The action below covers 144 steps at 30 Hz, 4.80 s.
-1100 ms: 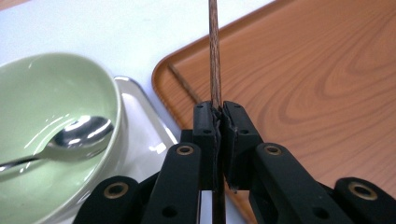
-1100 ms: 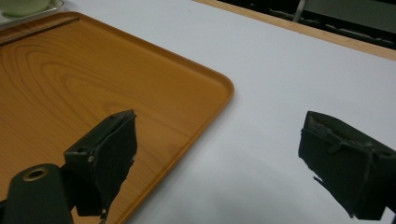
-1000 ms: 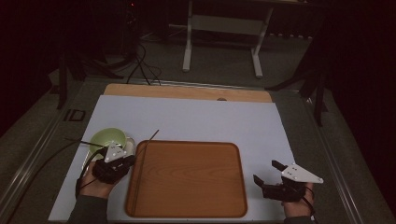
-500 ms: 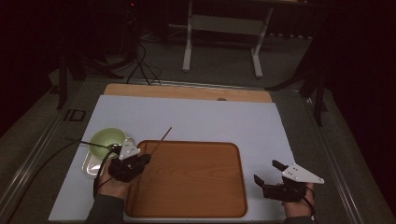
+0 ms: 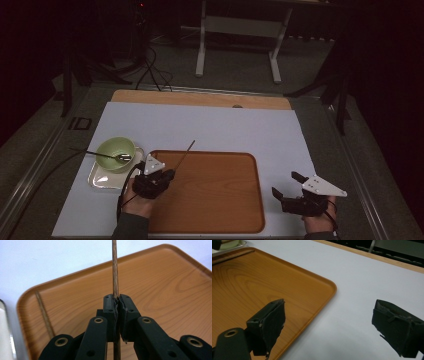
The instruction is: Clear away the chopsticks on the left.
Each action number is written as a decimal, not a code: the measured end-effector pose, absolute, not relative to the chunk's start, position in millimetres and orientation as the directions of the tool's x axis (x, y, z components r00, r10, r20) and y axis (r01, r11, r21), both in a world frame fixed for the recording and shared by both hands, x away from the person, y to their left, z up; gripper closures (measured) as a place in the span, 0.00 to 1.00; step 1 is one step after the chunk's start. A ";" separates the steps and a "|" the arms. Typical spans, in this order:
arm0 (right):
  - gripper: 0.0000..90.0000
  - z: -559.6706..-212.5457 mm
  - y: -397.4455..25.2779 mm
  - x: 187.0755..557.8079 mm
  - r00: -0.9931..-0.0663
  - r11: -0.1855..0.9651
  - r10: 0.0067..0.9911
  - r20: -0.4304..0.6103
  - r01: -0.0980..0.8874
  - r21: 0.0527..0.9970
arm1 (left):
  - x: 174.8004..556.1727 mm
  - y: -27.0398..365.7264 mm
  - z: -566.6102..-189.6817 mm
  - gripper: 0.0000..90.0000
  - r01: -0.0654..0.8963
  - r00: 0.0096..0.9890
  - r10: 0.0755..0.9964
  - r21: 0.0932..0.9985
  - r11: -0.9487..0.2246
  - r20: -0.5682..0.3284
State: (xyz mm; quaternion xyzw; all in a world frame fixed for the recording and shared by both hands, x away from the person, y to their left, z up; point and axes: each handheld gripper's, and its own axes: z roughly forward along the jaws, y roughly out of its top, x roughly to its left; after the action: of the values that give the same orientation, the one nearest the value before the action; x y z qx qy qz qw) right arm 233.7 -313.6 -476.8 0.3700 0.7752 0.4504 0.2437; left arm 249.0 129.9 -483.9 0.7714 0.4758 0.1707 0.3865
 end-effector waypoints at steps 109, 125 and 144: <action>0.12 -476.8 -311.8 234.7 -0.613 0.324 0.789 -0.044 0.353 0.878 | 231.0 188.2 -493.3 0.69 0.697 0.250 0.962 0.710 -0.098 -0.113; 0.12 -477.4 -312.2 235.0 -0.614 0.328 0.788 -0.047 0.353 0.876 | 233.3 200.8 -475.0 0.61 0.620 0.358 0.928 0.769 -0.156 -0.100; 0.12 -477.1 -311.3 235.3 -0.618 0.334 0.785 -0.051 0.352 0.874 | 236.3 221.1 -468.9 0.58 0.579 0.386 0.920 0.795 -0.181 -0.072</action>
State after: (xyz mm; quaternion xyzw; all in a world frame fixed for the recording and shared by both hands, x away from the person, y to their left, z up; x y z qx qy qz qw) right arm 235.3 -311.3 -477.1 0.3643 0.7801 0.4477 0.2415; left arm 236.3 221.1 -468.9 0.7364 0.5086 0.2195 0.3883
